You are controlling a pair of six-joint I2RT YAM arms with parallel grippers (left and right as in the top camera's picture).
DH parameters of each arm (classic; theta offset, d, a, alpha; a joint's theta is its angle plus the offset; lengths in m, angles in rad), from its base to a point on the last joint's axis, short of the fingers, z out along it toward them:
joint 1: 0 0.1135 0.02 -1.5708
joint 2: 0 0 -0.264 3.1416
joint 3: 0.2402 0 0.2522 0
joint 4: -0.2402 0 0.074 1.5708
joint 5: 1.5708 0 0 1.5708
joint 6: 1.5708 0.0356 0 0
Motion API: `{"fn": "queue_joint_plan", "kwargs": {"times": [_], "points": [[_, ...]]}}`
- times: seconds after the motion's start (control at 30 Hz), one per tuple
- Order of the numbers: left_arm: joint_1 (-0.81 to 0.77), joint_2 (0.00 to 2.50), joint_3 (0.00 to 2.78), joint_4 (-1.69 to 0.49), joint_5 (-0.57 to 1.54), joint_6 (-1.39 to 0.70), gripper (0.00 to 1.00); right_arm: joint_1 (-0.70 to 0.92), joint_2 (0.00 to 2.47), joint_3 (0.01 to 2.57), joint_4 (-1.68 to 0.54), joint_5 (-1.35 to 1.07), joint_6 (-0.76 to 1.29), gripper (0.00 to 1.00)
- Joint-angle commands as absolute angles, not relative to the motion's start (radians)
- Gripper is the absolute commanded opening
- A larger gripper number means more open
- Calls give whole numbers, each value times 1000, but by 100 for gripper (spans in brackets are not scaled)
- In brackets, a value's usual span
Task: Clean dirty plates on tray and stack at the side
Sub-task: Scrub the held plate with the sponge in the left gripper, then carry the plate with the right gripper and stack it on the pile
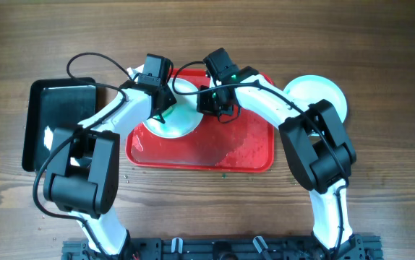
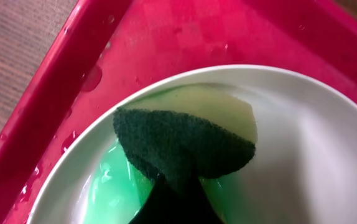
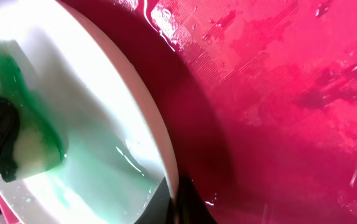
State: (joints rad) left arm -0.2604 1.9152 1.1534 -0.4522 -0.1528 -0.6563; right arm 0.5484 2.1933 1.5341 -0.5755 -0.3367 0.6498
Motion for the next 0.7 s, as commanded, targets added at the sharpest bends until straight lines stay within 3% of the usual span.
{"fn": "queue_joint_plan", "kwargs": {"times": [0.0, 0.1, 0.23, 0.47, 0.57, 0.67], "points": [[-253, 1958, 1124, -479, 86, -412, 4, 551, 2227, 1529, -583, -337, 630, 4], [-250, 1958, 1127, -418, 364, -130, 4, 551, 2227, 1529, -584, -337, 630, 4], [-216, 1958, 1137, -374, 368, -121, 4, 551, 2227, 1529, -584, -337, 630, 4], [-145, 1958, 1137, -473, -184, -690, 4, 551, 2227, 1529, -584, -337, 630, 4], [-145, 1958, 1137, -592, -120, -747, 4, 551, 2227, 1529, -583, -337, 631, 5], [-149, 1946, 1137, -626, 168, -617, 4, 551, 2227, 1530, -586, -355, 627, 4]]}}
